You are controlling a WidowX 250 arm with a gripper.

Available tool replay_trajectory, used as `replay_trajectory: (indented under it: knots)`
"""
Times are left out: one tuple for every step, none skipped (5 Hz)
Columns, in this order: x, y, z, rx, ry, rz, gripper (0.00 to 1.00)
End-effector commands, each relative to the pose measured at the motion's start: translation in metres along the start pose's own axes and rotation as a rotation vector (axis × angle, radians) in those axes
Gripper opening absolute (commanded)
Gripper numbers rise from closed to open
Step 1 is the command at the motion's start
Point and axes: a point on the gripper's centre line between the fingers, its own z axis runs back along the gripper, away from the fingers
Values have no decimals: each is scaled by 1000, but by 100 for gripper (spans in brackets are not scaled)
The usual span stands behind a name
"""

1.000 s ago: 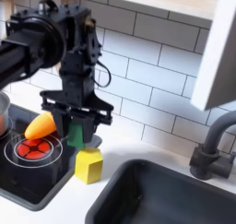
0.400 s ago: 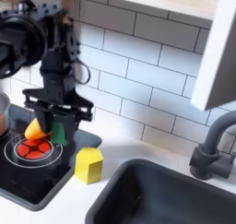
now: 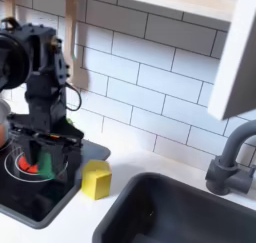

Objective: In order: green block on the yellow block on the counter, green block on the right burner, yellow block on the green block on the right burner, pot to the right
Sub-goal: 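Take the green block off the yellow block and put it on the right burner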

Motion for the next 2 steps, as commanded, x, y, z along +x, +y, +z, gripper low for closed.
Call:
replay_trajectory:
  knots:
    - [-22, 12, -14, 25, 7, 6, 0]
    - [-24, 16, -23, 45, 6, 3, 0]
